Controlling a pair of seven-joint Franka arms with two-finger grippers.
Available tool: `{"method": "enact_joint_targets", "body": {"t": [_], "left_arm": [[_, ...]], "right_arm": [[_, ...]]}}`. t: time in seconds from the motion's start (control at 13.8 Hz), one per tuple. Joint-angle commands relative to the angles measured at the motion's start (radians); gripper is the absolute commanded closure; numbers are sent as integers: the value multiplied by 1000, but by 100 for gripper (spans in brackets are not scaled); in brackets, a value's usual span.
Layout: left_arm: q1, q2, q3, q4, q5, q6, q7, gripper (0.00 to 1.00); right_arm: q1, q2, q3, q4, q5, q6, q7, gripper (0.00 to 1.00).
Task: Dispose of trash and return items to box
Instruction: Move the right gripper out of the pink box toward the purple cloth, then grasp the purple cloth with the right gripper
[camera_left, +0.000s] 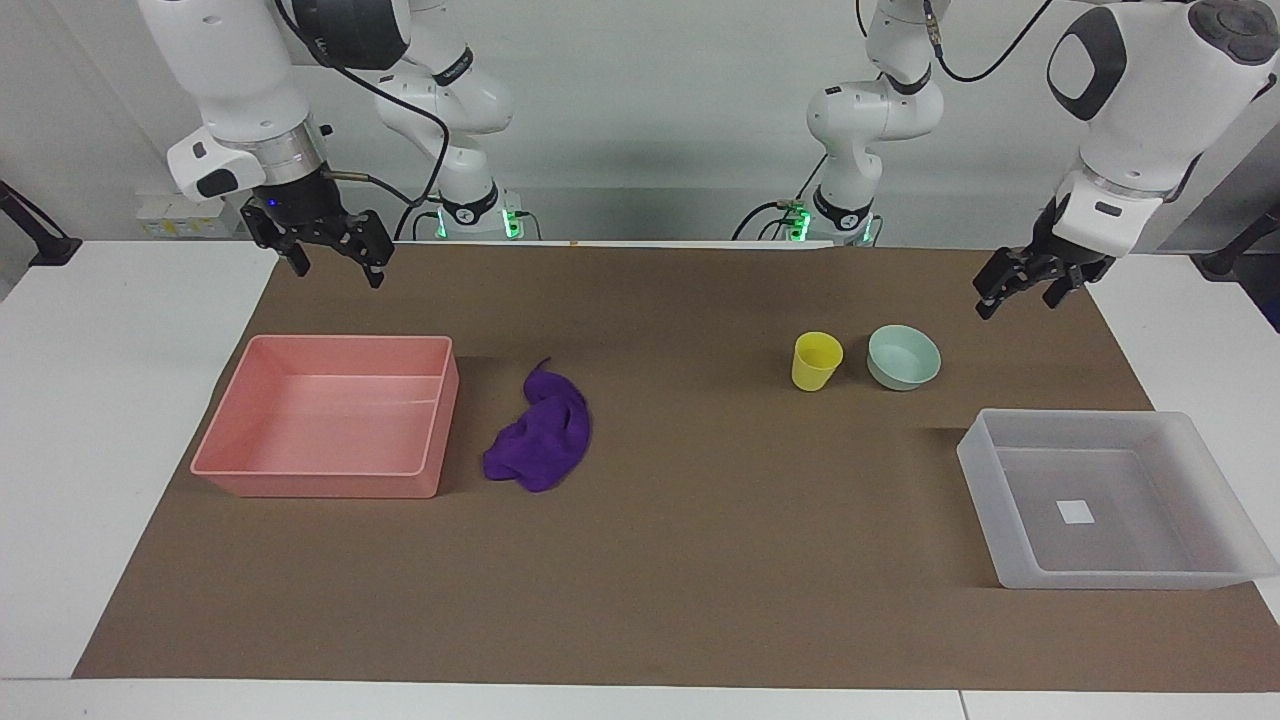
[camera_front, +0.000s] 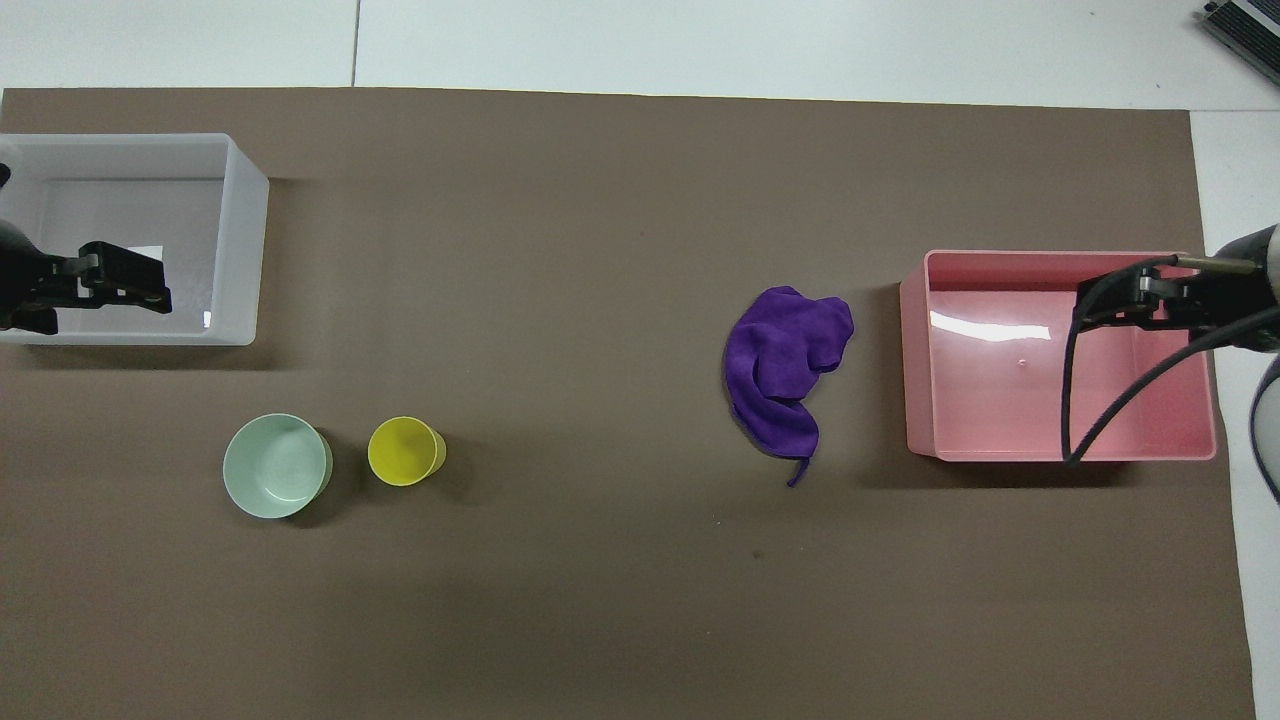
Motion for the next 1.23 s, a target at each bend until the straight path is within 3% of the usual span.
{"method": "enact_joint_targets", "body": {"t": [0.0, 0.22, 0.58, 0.87, 1.16], "left_arm": [[-5, 47, 3, 9, -6, 29, 5, 0], [2, 38, 3, 6, -13, 14, 7, 0], [-5, 79, 3, 9, -18, 53, -2, 0], [75, 51, 6, 21, -29, 63, 18, 0], [80, 53, 4, 8, -29, -10, 59, 0]], "right_arm": [[-2, 9, 14, -61, 10, 108, -21, 0], [23, 40, 15, -133, 1, 251, 17, 0], [147, 167, 18, -153, -13, 415, 182, 0], [222, 256, 17, -158, -14, 524, 296, 0], [252, 324, 18, -164, -14, 604, 379, 0]]}}
